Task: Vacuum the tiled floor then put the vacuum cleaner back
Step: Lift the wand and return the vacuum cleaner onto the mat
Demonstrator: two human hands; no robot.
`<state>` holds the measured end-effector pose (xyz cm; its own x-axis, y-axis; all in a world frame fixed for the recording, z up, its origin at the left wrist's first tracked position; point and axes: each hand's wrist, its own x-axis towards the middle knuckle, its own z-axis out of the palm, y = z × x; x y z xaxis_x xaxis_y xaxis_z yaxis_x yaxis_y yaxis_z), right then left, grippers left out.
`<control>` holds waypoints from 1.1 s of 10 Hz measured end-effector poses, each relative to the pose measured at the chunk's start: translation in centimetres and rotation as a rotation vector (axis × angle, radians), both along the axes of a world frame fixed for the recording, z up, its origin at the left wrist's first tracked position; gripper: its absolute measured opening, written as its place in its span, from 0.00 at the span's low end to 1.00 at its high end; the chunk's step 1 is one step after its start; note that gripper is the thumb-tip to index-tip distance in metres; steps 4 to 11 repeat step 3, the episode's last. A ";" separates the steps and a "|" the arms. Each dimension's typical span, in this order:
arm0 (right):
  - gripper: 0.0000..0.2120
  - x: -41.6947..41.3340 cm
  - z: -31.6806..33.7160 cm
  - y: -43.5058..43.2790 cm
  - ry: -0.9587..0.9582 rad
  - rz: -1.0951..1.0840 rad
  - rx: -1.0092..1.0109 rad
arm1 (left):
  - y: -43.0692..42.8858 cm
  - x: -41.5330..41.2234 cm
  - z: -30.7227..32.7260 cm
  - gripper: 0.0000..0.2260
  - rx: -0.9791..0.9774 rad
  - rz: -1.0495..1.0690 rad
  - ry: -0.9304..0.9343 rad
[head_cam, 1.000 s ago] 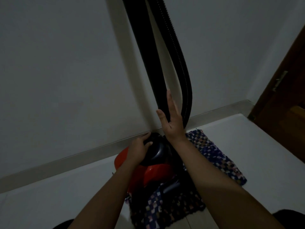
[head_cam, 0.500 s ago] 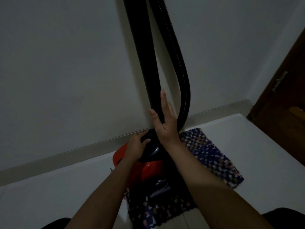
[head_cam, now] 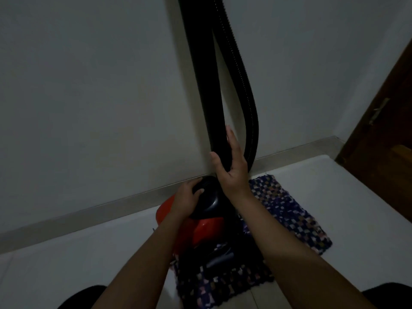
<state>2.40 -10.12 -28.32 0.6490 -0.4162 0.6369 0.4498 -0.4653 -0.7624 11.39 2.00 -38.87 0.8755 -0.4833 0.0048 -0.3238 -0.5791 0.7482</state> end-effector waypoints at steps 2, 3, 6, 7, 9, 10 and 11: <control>0.27 -1.5 -1.9 -0.4 0.112 0.114 0.061 | 0.4 -0.2 0.0 0.20 0.100 -0.011 -0.045; 0.29 -3.8 -5.4 -1.2 0.273 0.149 0.120 | 0.9 -1.9 0.5 0.23 0.102 0.023 -0.078; 0.29 -3.8 -5.4 -1.2 0.273 0.149 0.120 | 0.9 -1.9 0.5 0.23 0.102 0.023 -0.078; 0.29 -3.8 -5.4 -1.2 0.273 0.149 0.120 | 0.9 -1.9 0.5 0.23 0.102 0.023 -0.078; 0.29 -3.8 -5.4 -1.2 0.273 0.149 0.120 | 0.9 -1.9 0.5 0.23 0.102 0.023 -0.078; 0.29 -3.8 -5.4 -1.2 0.273 0.149 0.120 | 0.9 -1.9 0.5 0.23 0.102 0.023 -0.078; 0.29 -3.8 -5.4 -1.2 0.273 0.149 0.120 | 0.9 -1.9 0.5 0.23 0.102 0.023 -0.078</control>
